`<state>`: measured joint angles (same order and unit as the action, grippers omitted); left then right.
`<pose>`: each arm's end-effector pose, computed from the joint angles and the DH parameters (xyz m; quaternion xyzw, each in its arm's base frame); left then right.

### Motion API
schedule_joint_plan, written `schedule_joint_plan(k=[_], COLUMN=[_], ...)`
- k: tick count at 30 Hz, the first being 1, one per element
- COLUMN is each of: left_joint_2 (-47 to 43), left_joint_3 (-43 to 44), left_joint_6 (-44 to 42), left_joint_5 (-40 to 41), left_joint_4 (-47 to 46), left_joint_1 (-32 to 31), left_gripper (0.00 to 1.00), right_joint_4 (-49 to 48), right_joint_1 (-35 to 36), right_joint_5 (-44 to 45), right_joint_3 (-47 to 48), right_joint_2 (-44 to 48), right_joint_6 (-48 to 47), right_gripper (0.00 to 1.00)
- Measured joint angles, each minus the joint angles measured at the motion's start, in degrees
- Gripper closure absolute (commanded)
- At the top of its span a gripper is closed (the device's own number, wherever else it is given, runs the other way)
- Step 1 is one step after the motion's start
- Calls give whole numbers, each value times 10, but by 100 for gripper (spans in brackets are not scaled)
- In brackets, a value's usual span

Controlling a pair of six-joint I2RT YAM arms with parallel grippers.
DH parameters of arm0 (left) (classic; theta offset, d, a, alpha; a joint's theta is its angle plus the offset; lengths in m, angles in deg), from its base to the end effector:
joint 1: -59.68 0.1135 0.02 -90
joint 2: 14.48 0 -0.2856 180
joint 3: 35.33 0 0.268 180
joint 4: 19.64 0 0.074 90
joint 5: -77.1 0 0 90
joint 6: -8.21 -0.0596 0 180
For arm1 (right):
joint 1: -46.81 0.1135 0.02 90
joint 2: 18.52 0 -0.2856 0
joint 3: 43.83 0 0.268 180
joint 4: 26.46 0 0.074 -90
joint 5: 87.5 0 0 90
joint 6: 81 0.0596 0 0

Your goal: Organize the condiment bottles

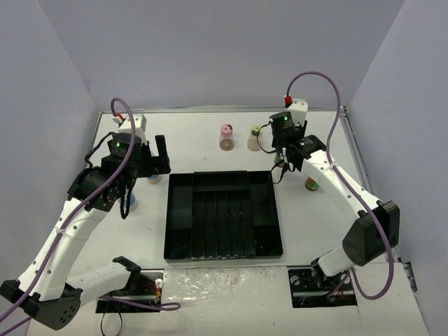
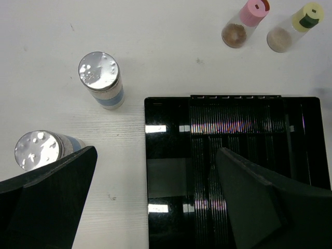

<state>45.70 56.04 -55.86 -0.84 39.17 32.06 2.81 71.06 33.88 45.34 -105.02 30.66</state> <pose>0.2046 -0.0930 0.4387 -0.0419 0.8514 -0.1518 0.5003 0.3610 0.1286 0.3551 0.1236 0.8221 -0.0146 0.5556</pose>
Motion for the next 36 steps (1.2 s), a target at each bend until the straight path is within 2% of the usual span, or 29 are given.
schedule_joint_plan(k=[5, 12, 22, 36], left_joint_2=[-14, -38, -63, -99], left_joint_3=[-21, -56, -103, -145], left_joint_6=[-5, -8, -9, -13], left_joint_5=[10, 18, 32, 73], left_joint_4=[-5, -21, -36, -45], left_joint_1=[0, 0, 0, 0], left_gripper=[3, 3, 3, 3], right_joint_4=[12, 26, 33, 16], right_joint_1=[34, 36, 84, 198], right_joint_5=[-26, -47, -57, -42], right_joint_3=[-9, -47, -62, 60], right_joint_2=[32, 82, 89, -56], right_joint_6=[6, 15, 24, 24], right_gripper=[100, 100, 100, 100])
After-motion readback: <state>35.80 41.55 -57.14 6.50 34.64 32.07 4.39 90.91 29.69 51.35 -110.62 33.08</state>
